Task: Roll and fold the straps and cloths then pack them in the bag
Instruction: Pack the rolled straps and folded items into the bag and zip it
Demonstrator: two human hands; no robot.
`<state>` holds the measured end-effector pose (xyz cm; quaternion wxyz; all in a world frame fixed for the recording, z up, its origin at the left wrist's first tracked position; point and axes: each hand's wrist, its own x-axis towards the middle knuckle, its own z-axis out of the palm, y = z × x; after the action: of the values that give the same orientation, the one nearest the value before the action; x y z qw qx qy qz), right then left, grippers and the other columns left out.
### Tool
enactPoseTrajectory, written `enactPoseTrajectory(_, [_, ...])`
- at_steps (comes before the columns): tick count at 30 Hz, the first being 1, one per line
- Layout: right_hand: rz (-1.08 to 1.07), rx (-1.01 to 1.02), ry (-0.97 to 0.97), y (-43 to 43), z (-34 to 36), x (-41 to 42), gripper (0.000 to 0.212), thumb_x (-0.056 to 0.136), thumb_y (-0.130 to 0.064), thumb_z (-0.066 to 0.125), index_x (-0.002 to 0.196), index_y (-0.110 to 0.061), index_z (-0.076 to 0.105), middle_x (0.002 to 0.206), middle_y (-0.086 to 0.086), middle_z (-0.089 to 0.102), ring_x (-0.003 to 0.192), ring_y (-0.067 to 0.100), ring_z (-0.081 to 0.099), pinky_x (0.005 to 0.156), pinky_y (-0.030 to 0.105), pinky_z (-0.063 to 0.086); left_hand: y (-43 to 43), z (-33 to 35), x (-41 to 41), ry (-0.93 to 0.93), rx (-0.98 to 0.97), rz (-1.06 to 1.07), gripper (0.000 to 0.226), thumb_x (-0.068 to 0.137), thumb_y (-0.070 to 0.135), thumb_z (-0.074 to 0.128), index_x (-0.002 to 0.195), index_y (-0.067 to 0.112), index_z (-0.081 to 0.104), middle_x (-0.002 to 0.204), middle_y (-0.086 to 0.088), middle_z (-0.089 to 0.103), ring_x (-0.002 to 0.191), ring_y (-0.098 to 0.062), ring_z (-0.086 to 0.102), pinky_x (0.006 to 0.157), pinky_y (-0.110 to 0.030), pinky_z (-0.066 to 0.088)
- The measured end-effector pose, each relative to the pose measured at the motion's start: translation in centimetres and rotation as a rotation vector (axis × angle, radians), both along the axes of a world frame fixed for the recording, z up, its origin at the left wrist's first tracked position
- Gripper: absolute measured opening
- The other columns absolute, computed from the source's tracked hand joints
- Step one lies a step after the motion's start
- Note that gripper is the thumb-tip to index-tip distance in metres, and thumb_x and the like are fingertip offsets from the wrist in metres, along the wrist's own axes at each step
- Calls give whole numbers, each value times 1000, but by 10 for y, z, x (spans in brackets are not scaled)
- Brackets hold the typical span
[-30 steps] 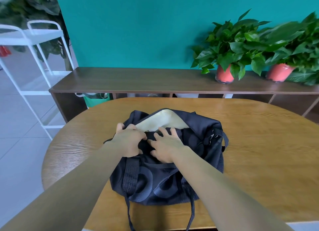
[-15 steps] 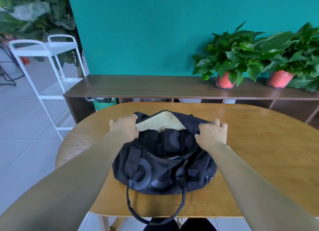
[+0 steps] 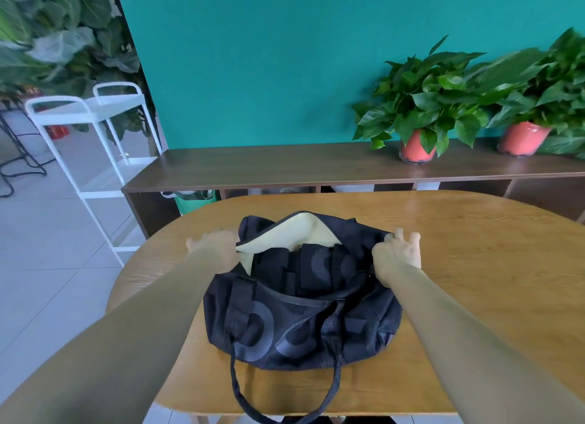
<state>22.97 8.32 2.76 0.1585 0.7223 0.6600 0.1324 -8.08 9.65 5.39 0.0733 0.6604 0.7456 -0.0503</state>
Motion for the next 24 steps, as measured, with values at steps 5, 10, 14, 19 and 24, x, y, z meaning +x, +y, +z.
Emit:
enactPoseTrajectory(5, [-19,105,97,-3,9,13,25,85,-18,53,107,-27,61,118,0,52,116,23,39,96,42,30,-3,4,-1,99,-4,-22,29,90,13,41,114,23,54,110,1,59,102,-21,48,109,-48,20])
enactPoseTrajectory(10, [-136,234,237,-8,20,34,29,81,-10,51,99,-27,66,105,0,56,107,21,47,86,37,35,-4,14,-9,108,72,-29,30,89,8,40,110,23,56,105,2,60,102,-21,48,105,-43,21])
enactPoseTrajectory(14, [-226,291,248,-14,26,50,27,82,-11,51,100,-25,66,103,0,57,104,21,47,83,36,35,-6,24,-21,88,131,11,25,90,8,43,104,26,55,90,3,56,93,-20,46,106,-43,23])
enactPoseTrajectory(19, [-251,309,235,-18,33,53,25,82,-13,51,98,-26,64,101,-2,57,106,20,44,84,37,34,-13,29,-25,61,204,91,19,90,6,44,95,24,50,80,1,54,88,-21,47,107,-42,25])
enactPoseTrajectory(24, [-42,290,186,-22,34,33,28,81,-22,55,108,-26,60,116,-1,55,119,23,37,104,51,22,-17,24,-20,39,194,70,21,91,8,44,105,21,50,77,1,50,85,-21,44,106,-43,29])
